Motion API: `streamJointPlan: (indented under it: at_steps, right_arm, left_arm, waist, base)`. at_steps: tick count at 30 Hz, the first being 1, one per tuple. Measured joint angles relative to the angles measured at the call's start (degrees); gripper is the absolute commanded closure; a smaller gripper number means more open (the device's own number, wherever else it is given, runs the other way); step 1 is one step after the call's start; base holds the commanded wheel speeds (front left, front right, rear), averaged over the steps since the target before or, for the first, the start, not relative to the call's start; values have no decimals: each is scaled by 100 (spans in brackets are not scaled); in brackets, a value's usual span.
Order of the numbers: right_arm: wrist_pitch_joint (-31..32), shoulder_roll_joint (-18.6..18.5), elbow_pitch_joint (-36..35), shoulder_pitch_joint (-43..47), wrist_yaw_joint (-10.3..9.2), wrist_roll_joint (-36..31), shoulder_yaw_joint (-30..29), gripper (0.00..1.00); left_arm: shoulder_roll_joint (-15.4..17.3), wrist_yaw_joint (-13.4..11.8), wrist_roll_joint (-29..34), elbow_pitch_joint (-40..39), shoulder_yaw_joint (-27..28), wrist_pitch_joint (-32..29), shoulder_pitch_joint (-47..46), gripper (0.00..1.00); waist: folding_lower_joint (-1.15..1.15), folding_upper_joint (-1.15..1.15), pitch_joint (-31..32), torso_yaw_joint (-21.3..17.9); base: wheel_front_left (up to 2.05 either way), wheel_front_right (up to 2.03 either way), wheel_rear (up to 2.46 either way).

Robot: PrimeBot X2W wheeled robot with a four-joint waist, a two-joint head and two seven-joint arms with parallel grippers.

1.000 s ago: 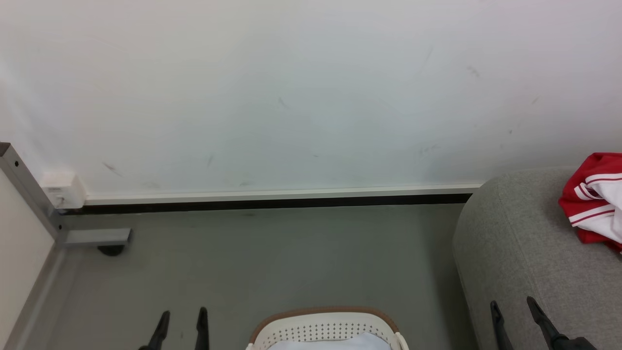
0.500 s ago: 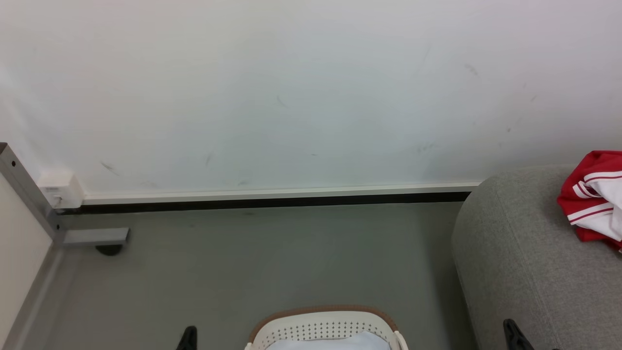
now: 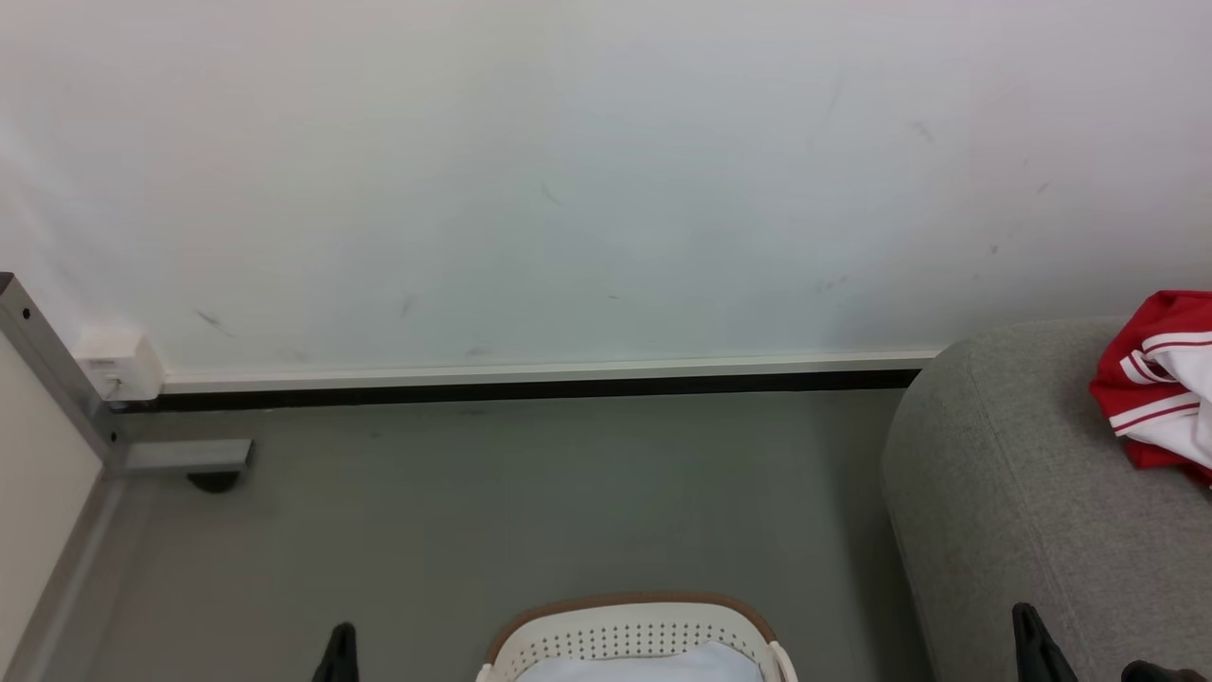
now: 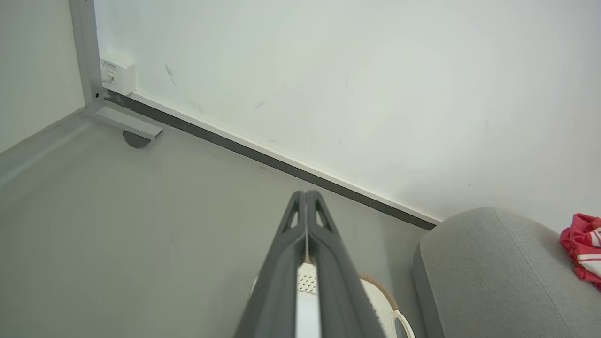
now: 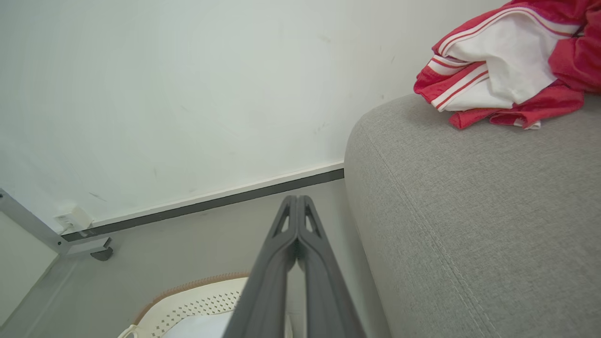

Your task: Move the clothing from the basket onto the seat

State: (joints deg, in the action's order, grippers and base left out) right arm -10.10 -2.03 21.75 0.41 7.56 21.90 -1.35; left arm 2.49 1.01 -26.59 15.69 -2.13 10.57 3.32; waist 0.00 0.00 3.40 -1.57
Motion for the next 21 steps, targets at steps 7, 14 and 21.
streamJointPlan:
  at_steps: [7,14,21]
  right_arm:
    - [148,-2,-87,-41,0,705,-47,100]
    - [307,-4,-148,-142,0,1367,-89,100]
    - [454,-8,-198,-176,0,1957,-127,100]
  left_arm:
    - [0,0,-657,-110,76,-163,-83,100]
    - [0,1,-1252,-171,160,-310,-157,100]
    - [0,7,-1824,-246,225,-454,-225,100]
  waist:
    - [0,0,-21,10]
    - [0,0,-42,20]
    - [0,0,-62,29]
  base:
    - [0,0,0]
    - [0,0,0]
    - [0,0,0]
